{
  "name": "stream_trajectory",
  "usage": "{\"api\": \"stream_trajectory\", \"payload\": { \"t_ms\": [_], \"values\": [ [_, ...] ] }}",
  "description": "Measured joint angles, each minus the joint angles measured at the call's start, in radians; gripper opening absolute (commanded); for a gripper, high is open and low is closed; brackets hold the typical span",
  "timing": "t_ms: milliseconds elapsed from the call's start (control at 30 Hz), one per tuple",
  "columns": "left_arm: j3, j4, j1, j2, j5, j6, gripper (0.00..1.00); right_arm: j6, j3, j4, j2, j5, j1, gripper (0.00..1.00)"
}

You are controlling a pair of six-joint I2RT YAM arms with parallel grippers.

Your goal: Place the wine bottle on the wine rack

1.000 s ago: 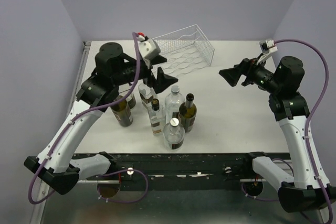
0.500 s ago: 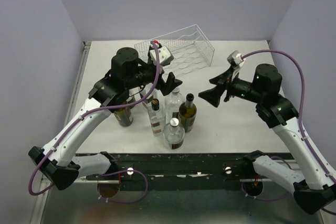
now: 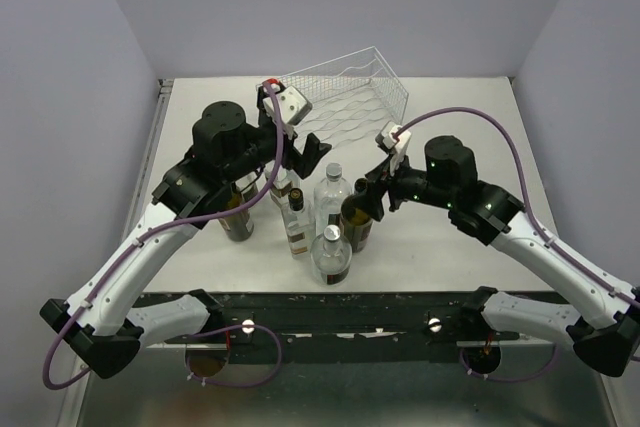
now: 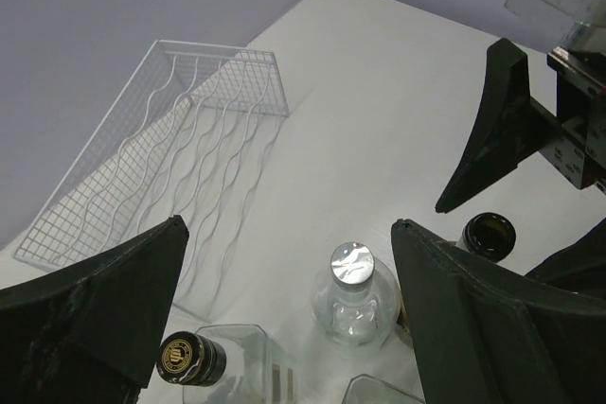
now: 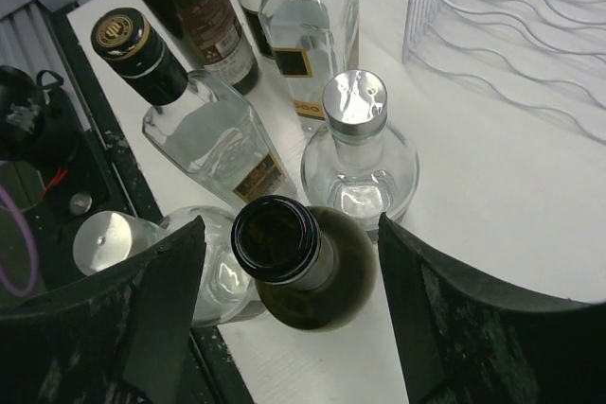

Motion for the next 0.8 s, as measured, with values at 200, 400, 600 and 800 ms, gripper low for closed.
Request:
{"api": "stream_trajectory", "payload": {
  "t_ms": [200, 400, 600, 800],
  "values": [
    [-0.015, -0.006, 0.001, -0.023, -0.035, 0.0, 0.99, -0.005, -0.003, 0.025, 0.044, 0.097, 0.079, 0.64],
    [-0.032, -0.005, 0.002, -0.041, -0.049, 0.0, 0.99, 0.007, -0.025, 0.067, 0.087, 0.18, 0.119, 0.49],
    [-0.032, -0.005, 0.002, -0.041, -0.05, 0.0, 0.99, 0.006, -0.06, 0.093, 0.071, 0.27, 0.123, 0.01],
    [-0.033, -0.002, 0.003, -0.04, -0.042, 0.0, 0.99, 0.014, -0.065, 0.081, 0.056, 0.312, 0.13, 0.01]
  ]
}}
